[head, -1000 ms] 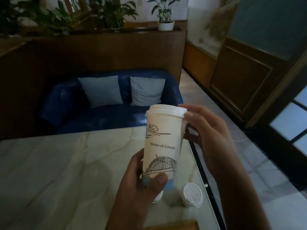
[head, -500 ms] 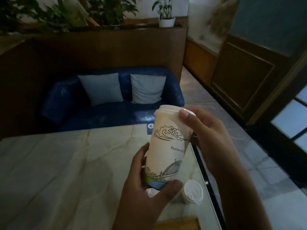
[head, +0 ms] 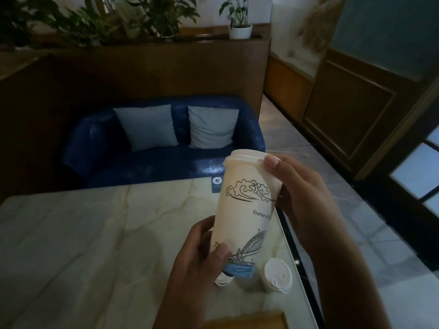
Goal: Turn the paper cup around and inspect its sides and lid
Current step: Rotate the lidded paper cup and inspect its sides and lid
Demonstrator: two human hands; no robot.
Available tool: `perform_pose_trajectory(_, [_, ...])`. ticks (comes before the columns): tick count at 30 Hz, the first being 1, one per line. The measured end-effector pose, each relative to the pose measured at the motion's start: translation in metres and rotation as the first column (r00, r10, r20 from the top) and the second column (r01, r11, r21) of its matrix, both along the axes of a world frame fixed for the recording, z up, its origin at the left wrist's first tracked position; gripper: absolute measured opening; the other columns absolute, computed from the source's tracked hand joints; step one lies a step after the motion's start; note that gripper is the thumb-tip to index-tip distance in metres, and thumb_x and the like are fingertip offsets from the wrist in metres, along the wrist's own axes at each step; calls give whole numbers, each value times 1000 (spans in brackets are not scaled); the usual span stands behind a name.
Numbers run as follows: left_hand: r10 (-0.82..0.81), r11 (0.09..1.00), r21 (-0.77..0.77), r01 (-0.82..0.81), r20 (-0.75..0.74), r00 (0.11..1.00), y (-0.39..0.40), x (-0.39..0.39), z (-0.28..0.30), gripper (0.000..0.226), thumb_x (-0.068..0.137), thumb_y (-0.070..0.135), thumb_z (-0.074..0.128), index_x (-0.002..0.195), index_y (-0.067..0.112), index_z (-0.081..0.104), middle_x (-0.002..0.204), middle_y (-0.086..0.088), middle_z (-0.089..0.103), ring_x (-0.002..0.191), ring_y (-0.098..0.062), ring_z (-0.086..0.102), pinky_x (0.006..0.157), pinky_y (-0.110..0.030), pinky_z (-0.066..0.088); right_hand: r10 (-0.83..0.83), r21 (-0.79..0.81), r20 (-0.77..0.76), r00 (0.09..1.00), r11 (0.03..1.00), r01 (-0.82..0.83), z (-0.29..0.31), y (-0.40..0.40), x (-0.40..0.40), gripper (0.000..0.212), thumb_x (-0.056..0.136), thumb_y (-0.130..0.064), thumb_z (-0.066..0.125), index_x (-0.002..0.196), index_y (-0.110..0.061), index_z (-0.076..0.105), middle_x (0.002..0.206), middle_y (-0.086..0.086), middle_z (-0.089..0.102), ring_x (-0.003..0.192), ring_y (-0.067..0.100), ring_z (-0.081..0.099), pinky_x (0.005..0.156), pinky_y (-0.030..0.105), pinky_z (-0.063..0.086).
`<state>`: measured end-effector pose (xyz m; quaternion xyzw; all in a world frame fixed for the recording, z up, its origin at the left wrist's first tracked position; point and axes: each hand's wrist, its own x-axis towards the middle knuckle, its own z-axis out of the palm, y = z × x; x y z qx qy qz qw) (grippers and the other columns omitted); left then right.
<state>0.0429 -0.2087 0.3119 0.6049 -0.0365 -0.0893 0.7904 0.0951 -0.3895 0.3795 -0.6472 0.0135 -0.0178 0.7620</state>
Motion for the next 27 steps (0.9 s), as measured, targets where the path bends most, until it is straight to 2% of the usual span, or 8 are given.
perform_pose_trajectory(2, [-7,1000,25,6,12,1000,-1,-1,2,41,66,42,68,107,42,65,111,1,73,102,-21,70,73,-27,58,-2,4,0,1000,1000,2,-1,0,0,47,73,-63,75,102,-27,76,92,0,82,84,15,79,65,19,59])
perform_pose_trajectory(5, [-10,998,57,9,9,1000,-4,-3,5,53,64,46,70,114,36,60,110,6,73,102,-17,70,71,-23,58,-6,-4,-17,1000,1000,6,-1,-1,0,31,83,-50,66,102,-29,76,93,0,82,85,15,79,65,20,59])
perform_pose_trajectory(8, [-6,996,84,6,9,1000,-7,-6,6,63,59,49,72,118,33,55,108,9,73,101,-14,70,68,-19,57,2,-19,-22,1000,1000,-3,-3,-2,0,35,86,-49,62,108,-25,75,94,2,81,85,17,79,66,23,59])
perform_pose_trajectory(16, [40,984,166,-59,113,993,-10,-9,7,51,63,50,71,113,52,60,113,12,70,102,-10,69,73,-21,57,13,2,-17,1000,1000,-13,-7,-8,2,44,80,-55,65,111,-26,74,97,6,80,89,21,78,72,30,62])
perform_pose_trajectory(20, [113,985,119,-128,120,986,-9,-9,7,61,62,45,73,120,51,57,110,11,72,99,-12,70,70,-18,56,47,-6,-11,999,999,-47,-13,-10,4,40,82,-51,66,111,-25,73,92,1,81,85,19,79,70,29,62])
perform_pose_trajectory(22, [227,971,55,-231,71,971,-2,-4,5,72,55,40,77,122,50,56,105,3,74,93,-16,72,65,-20,56,105,4,0,994,994,-105,-17,-13,5,34,82,-46,67,109,-28,73,92,-3,82,86,17,79,68,26,62])
perform_pose_trajectory(24, [351,935,-60,-351,-1,936,11,6,6,73,53,37,78,124,38,59,112,-5,71,94,-19,73,65,-25,57,177,5,1,984,984,-177,-21,-13,5,28,79,-42,71,106,-37,76,98,-3,82,91,19,79,70,27,63])
perform_pose_trajectory(27, [448,876,-179,-448,-45,893,34,22,11,75,65,38,75,132,14,52,126,-17,61,99,-22,70,69,-32,58,314,-43,-44,948,948,-316,-31,-6,0,55,65,-38,82,118,-40,70,106,-7,78,99,21,78,72,27,63])
